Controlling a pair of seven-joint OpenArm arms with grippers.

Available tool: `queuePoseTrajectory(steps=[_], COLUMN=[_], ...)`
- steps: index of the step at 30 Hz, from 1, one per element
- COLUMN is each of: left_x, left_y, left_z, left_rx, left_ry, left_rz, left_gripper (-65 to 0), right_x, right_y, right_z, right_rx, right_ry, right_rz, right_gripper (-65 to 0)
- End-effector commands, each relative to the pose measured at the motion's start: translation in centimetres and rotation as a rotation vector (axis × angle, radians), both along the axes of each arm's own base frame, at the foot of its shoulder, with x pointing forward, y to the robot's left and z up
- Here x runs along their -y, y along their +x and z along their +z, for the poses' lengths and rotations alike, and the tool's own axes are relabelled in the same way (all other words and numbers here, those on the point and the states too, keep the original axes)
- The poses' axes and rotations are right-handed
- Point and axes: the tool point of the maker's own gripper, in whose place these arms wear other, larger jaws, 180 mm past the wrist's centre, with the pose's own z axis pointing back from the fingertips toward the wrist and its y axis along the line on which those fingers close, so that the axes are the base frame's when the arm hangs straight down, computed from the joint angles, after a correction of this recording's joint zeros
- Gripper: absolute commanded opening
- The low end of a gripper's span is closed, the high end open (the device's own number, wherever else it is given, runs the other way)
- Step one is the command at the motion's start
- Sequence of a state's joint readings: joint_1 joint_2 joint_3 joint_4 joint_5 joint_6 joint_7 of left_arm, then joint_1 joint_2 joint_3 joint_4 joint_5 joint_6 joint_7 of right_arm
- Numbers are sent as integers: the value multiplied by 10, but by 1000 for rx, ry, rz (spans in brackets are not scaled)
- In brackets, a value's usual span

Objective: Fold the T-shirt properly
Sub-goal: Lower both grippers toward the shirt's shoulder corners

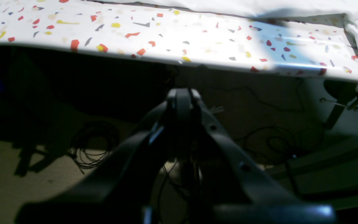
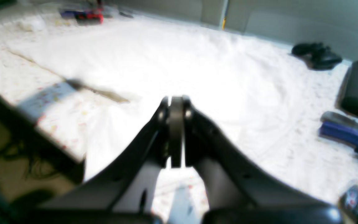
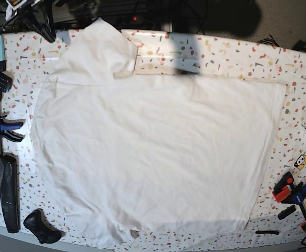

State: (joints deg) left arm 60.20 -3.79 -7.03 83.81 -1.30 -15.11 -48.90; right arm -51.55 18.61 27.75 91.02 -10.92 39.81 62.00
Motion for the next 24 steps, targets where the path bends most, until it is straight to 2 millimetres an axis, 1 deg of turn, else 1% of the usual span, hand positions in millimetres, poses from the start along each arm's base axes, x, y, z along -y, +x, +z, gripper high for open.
queuePoseTrajectory(steps=[1, 4, 5, 7, 9, 11, 12, 14, 17, 19, 20, 22, 23, 24], left_x=[-1, -1, -1, -1, -1, -1, -1, -1, -5, -6, -7, -9, -9, -8], left_y=[-6, -6, -5, -6, -5, -5, -4, -5, 0, 9, 13, 22, 26, 30], left_z=[7, 7, 7, 7, 7, 6, 3, -10, -21, -19, -18, -15, -13, -11], left_rx=[10, 11, 12, 12, 13, 5, -16, -102, -205, -231, -245, -283, -305, -326], left_ry=[-2, -2, -2, -2, -2, 2, 7, 35, 89, 113, 126, 149, 157, 162], left_rz=[4, 5, 5, 5, 5, 4, 1, -6, -5, -4, -2, 1, 0, -4], left_gripper=[-650, -650, -650, -650, -650, -650, -650, -650, -650, -650, -650, -650, -650, -650], right_x=[-1, -3, -5, -16, -29, -39, -43, -46, -46, -46, -47, -51, -53, -56], right_y=[8, 36, 42, 50, 53, 54, 55, 55, 54, 50, 47, 39, 36, 33], right_z=[16, 20, 21, 26, 35, 44, 48, 52, 47, 38, 31, 20, 17, 15], right_rx=[19, -124, -180, -275, -329, -341, -341, -336, -364, -418, -465, -562, -603, -631], right_ry=[8, 29, 53, 103, 146, 172, 175, 176, 162, 149, 155, 187, 206, 229], right_rz=[-5, -108, -131, -138, -118, -93, -84, -74, -75, -77, -76, -68, -61, -53], right_gripper=[-650, -650, -650, -650, -650, -650, -650, -650, -650, -650, -615, -526, -501, -498])
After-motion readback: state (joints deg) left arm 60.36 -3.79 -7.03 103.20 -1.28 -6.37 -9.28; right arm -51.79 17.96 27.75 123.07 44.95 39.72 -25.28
